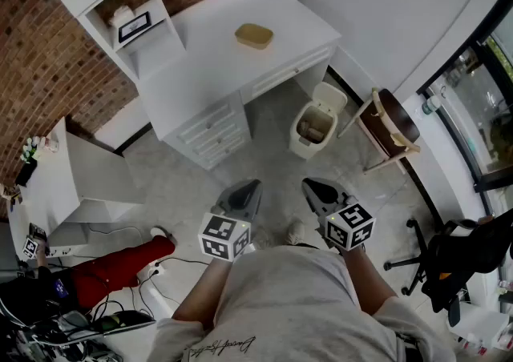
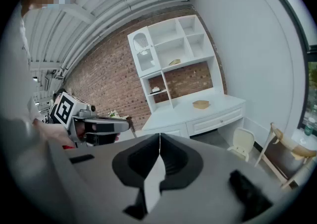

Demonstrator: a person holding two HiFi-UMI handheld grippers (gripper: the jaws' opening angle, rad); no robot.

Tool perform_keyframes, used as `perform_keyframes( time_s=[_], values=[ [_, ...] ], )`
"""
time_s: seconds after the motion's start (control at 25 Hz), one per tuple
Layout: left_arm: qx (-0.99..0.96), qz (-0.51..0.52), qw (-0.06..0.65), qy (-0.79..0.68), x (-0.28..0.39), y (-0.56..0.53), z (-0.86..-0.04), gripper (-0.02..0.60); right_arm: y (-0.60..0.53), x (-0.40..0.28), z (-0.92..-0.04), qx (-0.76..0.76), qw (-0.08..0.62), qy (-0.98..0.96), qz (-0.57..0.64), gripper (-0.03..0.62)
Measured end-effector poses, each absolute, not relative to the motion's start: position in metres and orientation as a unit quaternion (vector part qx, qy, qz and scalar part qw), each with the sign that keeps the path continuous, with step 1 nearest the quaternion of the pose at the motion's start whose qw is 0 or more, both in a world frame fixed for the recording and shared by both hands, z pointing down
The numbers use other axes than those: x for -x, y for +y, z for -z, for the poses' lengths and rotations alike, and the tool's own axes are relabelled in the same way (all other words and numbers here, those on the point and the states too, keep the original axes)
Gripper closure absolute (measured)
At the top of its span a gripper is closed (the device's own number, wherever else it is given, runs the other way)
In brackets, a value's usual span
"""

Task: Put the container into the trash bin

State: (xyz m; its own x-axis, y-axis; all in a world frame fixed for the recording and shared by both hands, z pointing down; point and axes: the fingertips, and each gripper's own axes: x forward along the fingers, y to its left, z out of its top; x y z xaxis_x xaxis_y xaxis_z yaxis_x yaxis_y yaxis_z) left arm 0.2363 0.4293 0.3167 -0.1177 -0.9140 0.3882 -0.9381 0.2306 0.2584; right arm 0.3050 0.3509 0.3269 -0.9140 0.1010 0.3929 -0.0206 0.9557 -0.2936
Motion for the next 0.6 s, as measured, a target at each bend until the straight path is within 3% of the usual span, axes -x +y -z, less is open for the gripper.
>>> perform_keyframes(
  time_s=[0.6],
  values=[
    [-0.609, -0.035, 0.240, -0.755, -0.249, 0.373, -0.315, 0.565, 0.294, -0.318, -0.333, 0.029, 0.201, -0.966, -0.162, 0.565]
  ],
)
